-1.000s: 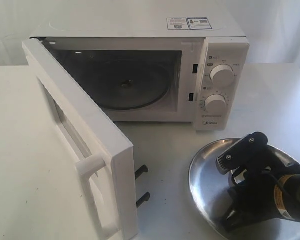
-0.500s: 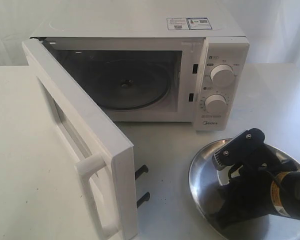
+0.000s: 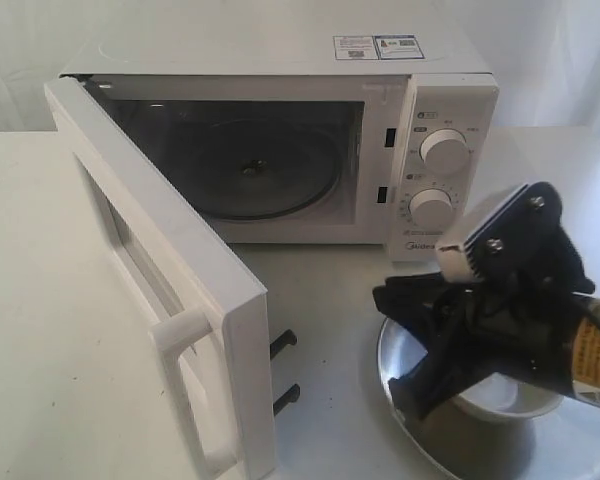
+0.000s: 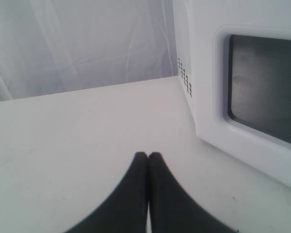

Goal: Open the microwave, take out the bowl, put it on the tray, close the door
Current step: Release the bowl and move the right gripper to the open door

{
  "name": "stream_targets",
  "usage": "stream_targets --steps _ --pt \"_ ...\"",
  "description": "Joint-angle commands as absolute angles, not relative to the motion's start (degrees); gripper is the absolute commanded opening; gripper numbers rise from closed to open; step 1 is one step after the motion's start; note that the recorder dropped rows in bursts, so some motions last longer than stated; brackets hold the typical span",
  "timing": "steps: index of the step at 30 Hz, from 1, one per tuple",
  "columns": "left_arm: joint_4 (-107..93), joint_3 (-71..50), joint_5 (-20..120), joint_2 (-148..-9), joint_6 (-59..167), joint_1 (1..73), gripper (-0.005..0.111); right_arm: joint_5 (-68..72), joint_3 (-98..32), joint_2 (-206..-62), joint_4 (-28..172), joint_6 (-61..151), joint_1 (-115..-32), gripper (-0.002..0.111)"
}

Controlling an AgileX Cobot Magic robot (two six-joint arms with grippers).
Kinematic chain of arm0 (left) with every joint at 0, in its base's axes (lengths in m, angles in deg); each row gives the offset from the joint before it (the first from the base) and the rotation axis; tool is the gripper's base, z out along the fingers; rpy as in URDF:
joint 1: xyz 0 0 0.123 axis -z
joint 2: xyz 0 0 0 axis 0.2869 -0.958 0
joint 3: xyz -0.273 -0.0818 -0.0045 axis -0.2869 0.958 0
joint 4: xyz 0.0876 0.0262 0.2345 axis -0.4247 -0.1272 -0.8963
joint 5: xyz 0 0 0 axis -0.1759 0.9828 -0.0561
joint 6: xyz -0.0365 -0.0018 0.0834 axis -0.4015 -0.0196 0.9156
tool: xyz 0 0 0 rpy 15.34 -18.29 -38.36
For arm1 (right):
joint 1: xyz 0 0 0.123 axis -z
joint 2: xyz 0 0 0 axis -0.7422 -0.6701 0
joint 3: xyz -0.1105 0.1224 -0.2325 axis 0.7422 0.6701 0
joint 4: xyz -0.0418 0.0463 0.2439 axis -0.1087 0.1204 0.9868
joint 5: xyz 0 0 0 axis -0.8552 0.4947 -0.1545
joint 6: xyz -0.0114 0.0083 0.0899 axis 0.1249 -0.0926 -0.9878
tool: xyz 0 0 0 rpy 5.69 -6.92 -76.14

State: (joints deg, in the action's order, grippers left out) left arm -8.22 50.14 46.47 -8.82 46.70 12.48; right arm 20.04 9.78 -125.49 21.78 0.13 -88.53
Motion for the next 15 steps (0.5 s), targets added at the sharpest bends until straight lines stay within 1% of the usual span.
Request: stream_targets --steps 1,5,13,15 --pt "-7.77 49.98 46.26 -8.70 46.70 12.71 0.000 33.95 9.97 -119.04 17.21 0.12 -88.55 0.000" --pt "-7.77 49.98 46.26 -8.70 46.70 12.71 0.000 49.29 9.97 -117.44 15.30 -1.16 -88.55 0.000" --pt "-7.77 49.98 46.26 -8.70 46.70 12.71 0.000 64.72 9.62 -117.35 7.20 -2.91 -88.55 0.000" --pt "-7.77 49.98 46.26 -8.70 46.70 12.71 0.000 65.58 9.62 -117.35 7.20 -4.24 -88.55 0.000"
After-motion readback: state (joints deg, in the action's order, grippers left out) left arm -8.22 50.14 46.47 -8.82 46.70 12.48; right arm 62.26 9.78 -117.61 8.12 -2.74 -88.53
